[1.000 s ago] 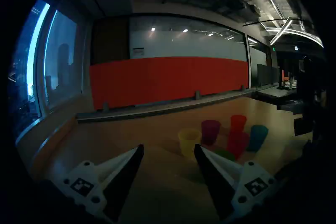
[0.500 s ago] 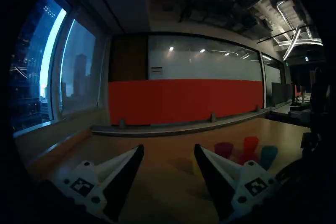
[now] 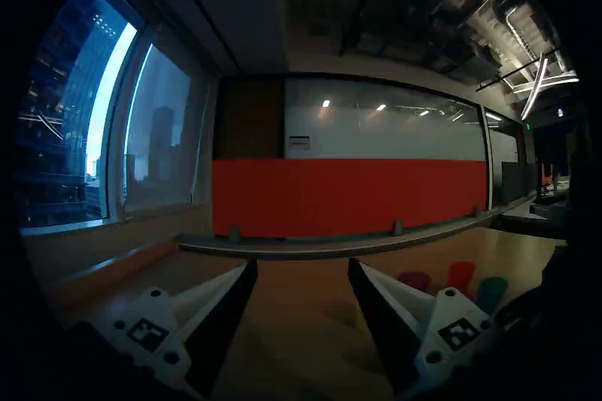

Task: Pour water

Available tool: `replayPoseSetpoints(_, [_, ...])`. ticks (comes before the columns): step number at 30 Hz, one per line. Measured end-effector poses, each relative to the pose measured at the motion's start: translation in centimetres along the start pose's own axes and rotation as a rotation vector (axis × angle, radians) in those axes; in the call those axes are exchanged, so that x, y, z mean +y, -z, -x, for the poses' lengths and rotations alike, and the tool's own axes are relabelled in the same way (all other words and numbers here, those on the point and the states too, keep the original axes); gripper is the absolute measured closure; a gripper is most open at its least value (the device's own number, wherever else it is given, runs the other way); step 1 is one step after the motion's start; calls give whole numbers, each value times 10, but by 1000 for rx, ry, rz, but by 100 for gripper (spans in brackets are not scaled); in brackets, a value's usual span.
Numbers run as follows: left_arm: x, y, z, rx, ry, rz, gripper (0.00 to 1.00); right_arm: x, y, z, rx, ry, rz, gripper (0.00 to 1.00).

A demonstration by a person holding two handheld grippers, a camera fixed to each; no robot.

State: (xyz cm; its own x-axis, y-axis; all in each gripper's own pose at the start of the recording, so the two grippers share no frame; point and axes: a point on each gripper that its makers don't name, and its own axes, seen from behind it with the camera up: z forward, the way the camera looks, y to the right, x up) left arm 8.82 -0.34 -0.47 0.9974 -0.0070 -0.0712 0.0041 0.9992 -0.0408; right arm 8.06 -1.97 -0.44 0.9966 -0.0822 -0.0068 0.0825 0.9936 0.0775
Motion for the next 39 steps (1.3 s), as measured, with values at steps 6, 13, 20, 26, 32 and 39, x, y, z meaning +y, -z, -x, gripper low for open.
replayPoseSetpoints(6, [-4,-2,13,-13,17,-29,11,-5,2,-3,-2,-12,3,0])
replayPoseSetpoints(13, [-6,-2,27,-14,11,-53,11,-14,2,-4,-21,-18,-7,0])
replayPoseSetpoints(20, [-4,-4,43,-24,6,-62,11,-18,1,-8,-24,-12,-5,0])
replayPoseSetpoints(26, [-3,-4,51,-30,-15,-79,11,-19,0,-10,-28,-11,-3,0])
replayPoseSetpoints(32, [-1,-2,61,-46,-14,-75,11,-17,-1,-11,-29,-11,2,0])
replayPoseSetpoints(39, [-3,1,73,-62,-21,-71,11,-15,1,-13,-25,-19,3,0])
